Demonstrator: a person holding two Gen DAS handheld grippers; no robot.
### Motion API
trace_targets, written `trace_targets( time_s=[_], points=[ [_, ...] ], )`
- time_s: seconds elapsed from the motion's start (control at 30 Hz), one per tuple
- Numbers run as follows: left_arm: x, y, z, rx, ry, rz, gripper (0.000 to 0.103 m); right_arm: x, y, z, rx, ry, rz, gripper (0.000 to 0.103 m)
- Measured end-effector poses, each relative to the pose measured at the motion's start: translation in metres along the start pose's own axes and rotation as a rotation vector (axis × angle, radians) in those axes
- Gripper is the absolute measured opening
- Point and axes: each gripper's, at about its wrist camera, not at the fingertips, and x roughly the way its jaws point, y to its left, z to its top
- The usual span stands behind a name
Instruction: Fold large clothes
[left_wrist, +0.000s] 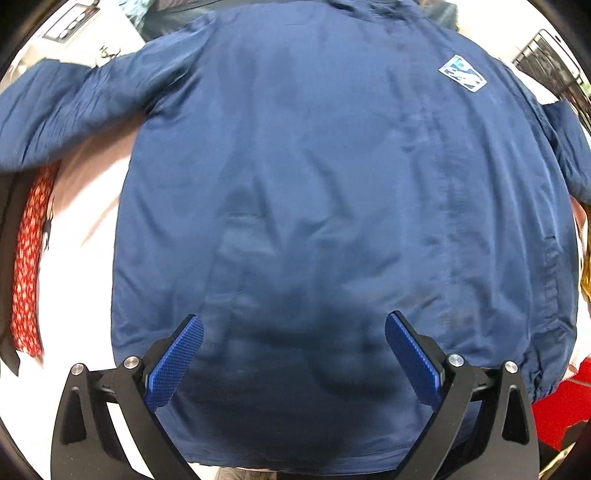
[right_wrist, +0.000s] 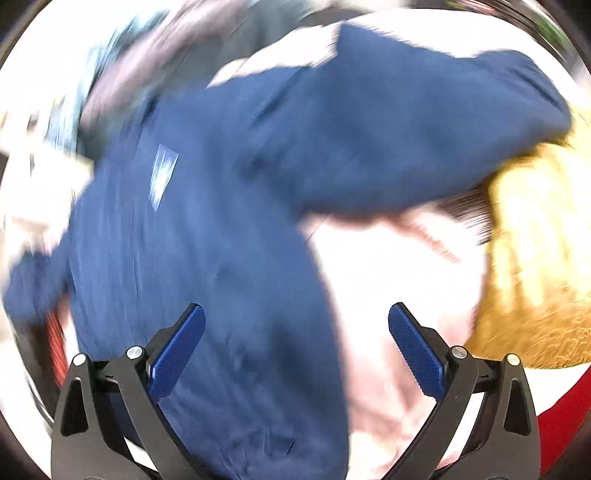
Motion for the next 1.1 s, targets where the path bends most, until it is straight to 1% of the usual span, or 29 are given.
trace_targets(
  time_s=[0.07, 0.13, 0.2, 0.27, 0.3, 0.33, 0.43, 0.47, 0.5, 0.53, 0.57, 0.63, 0.7, 0.73, 0.77, 0.8, 0.83, 0.87, 0.9, 0.93, 1.0, 1.07, 1.1],
  points=[
    [-0.001, -0.012, 0.001, 0.010, 0.007, -0.009, 0.097, -0.019, -0.039, 0.021, 0.121, -0.073, 0.044, 0.098],
    [0.000, -0.021, -0.003, 0.027, 0.026, -0.006, 0.097, -0.033, -0.069, 0.032, 0.204, -0.124, 0.066, 0.098],
    [0.000, -0.031, -0.008, 0.040, 0.049, 0.007, 0.097, -0.049, -0.099, 0.045, 0.260, -0.179, 0.053, 0.098],
    [0.002, -0.035, -0.010, 0.039, 0.060, 0.015, 0.097, -0.067, -0.126, 0.057, 0.288, -0.236, 0.039, 0.097],
    [0.001, -0.036, -0.010, 0.034, 0.062, 0.018, 0.097, -0.073, -0.133, 0.069, 0.300, -0.256, 0.030, 0.097],
    [0.001, -0.037, -0.010, 0.029, 0.063, 0.021, 0.097, -0.079, -0.149, 0.078, 0.328, -0.275, 0.022, 0.097],
    [0.003, -0.030, 0.004, 0.024, 0.064, 0.025, 0.097, -0.075, -0.190, 0.096, 0.438, -0.289, 0.034, 0.094],
    [0.002, -0.029, 0.008, 0.026, 0.064, 0.025, 0.097, -0.072, -0.203, 0.103, 0.476, -0.291, 0.050, 0.091],
    [-0.001, -0.031, 0.010, 0.030, 0.061, 0.026, 0.097, -0.065, -0.217, 0.111, 0.513, -0.290, 0.086, 0.089],
    [0.001, -0.033, 0.018, 0.036, 0.058, 0.027, 0.097, -0.056, -0.224, 0.113, 0.538, -0.288, 0.110, 0.088],
    [0.000, -0.035, 0.019, 0.042, 0.055, 0.027, 0.097, -0.050, -0.232, 0.118, 0.561, -0.285, 0.126, 0.086],
    [-0.004, -0.040, 0.021, 0.054, 0.053, 0.028, 0.097, -0.033, -0.248, 0.128, 0.617, -0.266, 0.132, 0.082],
    [-0.007, -0.042, 0.022, 0.060, 0.055, 0.031, 0.097, -0.021, -0.258, 0.132, 0.663, -0.265, 0.132, 0.072],
    [-0.007, -0.041, 0.021, 0.056, 0.057, 0.031, 0.097, -0.016, -0.262, 0.135, 0.684, -0.273, 0.134, 0.069],
    [-0.009, -0.041, 0.021, 0.049, 0.060, 0.031, 0.097, -0.013, -0.265, 0.138, 0.692, -0.278, 0.129, 0.062],
    [-0.006, -0.041, 0.018, 0.036, 0.063, 0.030, 0.097, -0.010, -0.267, 0.141, 0.700, -0.279, 0.114, 0.047],
    [-0.005, -0.039, 0.017, 0.025, 0.065, 0.030, 0.097, -0.009, -0.266, 0.143, 0.699, -0.273, 0.102, 0.037],
    [-0.003, -0.032, 0.014, 0.017, 0.066, 0.031, 0.097, -0.007, -0.266, 0.146, 0.700, -0.259, 0.093, 0.022],
    [-0.002, -0.029, 0.013, 0.004, 0.066, 0.035, 0.097, -0.006, -0.264, 0.148, 0.705, -0.252, 0.099, 0.015],
    [-0.003, -0.025, 0.011, -0.010, 0.065, 0.037, 0.097, -0.011, -0.263, 0.150, 0.711, -0.263, 0.115, 0.014],
    [-0.003, -0.017, 0.010, -0.045, 0.058, 0.033, 0.097, -0.022, -0.257, 0.152, 0.700, -0.284, 0.100, 0.011],
    [-0.005, -0.008, 0.009, -0.079, 0.048, 0.032, 0.097, -0.046, -0.249, 0.159, 0.652, -0.327, 0.041, 0.009],
    [-0.005, -0.002, 0.009, -0.099, 0.042, 0.031, 0.097, -0.064, -0.245, 0.160, 0.630, -0.368, 0.004, 0.009]
  ],
)
